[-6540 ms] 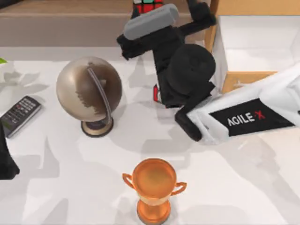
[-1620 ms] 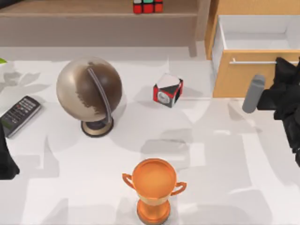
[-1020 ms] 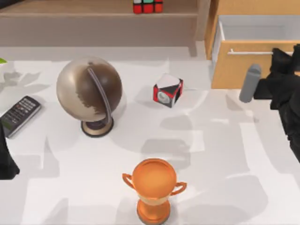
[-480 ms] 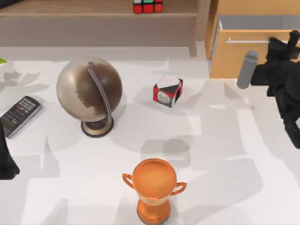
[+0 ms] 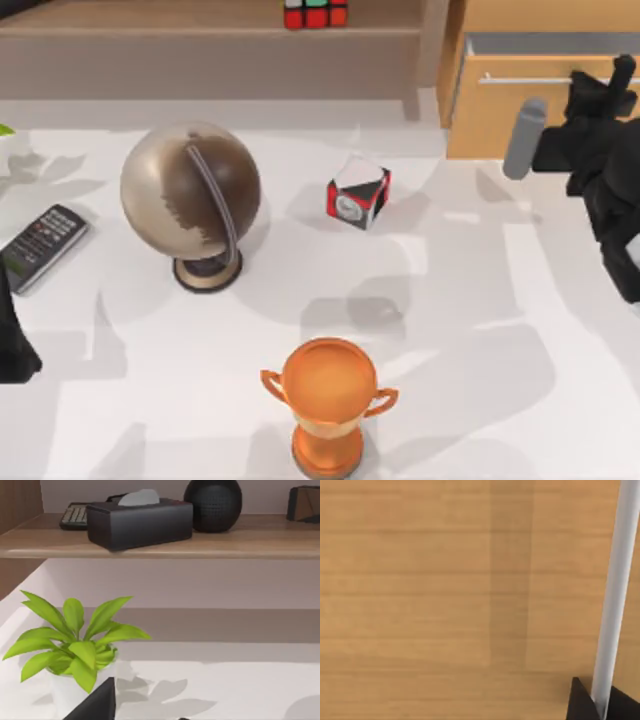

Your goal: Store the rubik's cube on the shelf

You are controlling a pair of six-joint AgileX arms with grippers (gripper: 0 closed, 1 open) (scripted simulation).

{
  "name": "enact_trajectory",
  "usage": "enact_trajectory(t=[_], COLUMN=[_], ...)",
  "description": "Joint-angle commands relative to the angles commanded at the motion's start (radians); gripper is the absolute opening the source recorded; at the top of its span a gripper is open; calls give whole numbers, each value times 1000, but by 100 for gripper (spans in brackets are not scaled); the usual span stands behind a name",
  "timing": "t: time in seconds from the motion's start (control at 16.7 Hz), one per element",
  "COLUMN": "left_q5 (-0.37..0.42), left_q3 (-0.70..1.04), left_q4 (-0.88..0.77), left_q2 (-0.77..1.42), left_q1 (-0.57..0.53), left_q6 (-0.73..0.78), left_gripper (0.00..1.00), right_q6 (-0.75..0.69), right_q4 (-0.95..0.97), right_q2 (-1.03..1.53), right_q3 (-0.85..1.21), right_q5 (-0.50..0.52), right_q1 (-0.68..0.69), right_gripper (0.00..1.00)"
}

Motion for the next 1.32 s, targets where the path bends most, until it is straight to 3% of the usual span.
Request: enact_trajectory(t=[1.08, 1.32], left_q5=[0, 0], left_q3=[0, 0], left_q4=[0, 0], left_q2=[0, 0], left_q1=[0, 0], left_q6=[0, 0], left_gripper=[100, 100], right_q6=[1, 1], right_q4=[-132, -132], right_q2=[102, 102], right_q3=[230, 230], right_q5=[-27, -27], right_q1=[-27, -27], right_gripper=[0, 30])
